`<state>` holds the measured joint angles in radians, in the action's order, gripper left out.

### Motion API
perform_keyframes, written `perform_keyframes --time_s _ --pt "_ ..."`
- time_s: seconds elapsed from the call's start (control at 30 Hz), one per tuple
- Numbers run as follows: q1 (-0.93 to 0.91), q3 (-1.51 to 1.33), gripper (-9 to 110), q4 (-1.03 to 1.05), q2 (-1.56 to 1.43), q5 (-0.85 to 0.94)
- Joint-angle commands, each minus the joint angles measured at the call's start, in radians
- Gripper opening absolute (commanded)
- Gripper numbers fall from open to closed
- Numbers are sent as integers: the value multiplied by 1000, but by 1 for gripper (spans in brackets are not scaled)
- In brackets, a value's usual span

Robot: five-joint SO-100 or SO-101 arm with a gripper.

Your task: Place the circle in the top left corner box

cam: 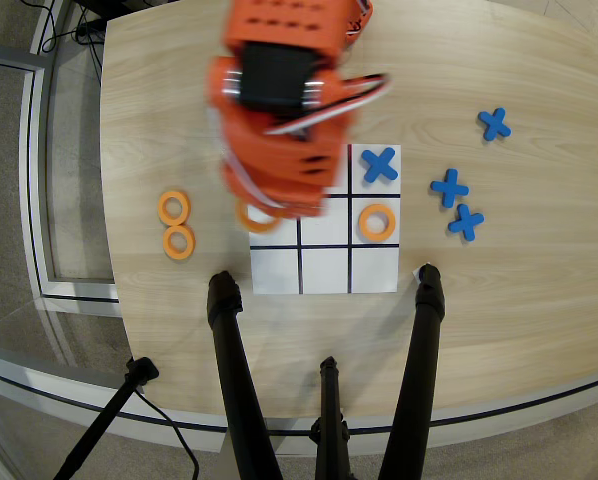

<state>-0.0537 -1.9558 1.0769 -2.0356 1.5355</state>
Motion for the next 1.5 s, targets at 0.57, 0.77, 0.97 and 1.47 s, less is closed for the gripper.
perform_keyframes --time_s 0.57,0.77,0.97,1.47 --pt "275 -127 0 -841 451 -166" --pt "276 -20 0 -839 597 -190" --pt "278 32 0 -838 660 -201" --pt "333 77 0 -787 692 -236"
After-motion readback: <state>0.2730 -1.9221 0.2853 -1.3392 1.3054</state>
